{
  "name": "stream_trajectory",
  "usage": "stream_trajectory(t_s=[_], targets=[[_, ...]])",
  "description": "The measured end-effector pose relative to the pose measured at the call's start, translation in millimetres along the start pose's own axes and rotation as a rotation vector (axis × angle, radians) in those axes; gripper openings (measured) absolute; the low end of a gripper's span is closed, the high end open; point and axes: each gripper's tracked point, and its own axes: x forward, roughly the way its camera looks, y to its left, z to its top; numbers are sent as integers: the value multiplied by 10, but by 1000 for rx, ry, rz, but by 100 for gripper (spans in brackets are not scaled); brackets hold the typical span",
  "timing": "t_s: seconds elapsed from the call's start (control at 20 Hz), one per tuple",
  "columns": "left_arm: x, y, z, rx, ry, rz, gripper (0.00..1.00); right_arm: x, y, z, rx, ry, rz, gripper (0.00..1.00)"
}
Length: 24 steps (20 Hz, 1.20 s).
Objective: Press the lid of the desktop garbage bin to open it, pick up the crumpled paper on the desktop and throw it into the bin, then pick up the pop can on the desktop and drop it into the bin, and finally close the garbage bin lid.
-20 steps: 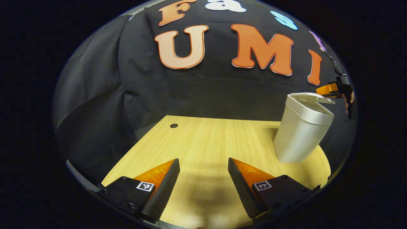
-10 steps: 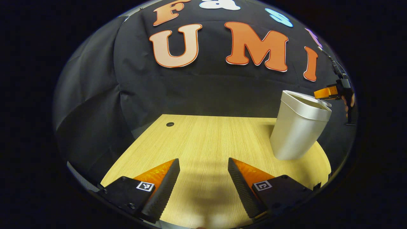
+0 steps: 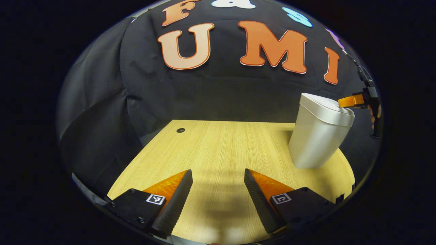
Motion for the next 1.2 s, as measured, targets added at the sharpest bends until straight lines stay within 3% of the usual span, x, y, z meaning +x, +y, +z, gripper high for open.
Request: stream_trajectory(t_s=[0.45, 0.5, 0.7, 1.0, 1.05, 1.1, 1.2], targets=[[-11, -38, -13, 25, 16, -36, 97, 5, -13, -72, 11, -6, -15, 50], [-9, -45, -4, 26, 14, -40, 97, -8, -8, -67, 15, -16, -12, 46], [-25, -45, 72, 40, -4, -46, 97, -14, -4, -68, -7, -3, -26, 45], [-45, 22, 690, 38, -107, -72, 97, -83, 30, -76, -9, -18, -55, 48], [-51, 39, 815, 43, -129, -85, 98, -104, 48, -83, -1, -19, -64, 44], [-57, 47, 927, 52, -148, -97, 97, -130, 72, -94, 10, -19, -73, 51], [-71, 93, 1148, 75, -196, -116, 97, -171, 168, -118, 31, -24, -79, 52]])
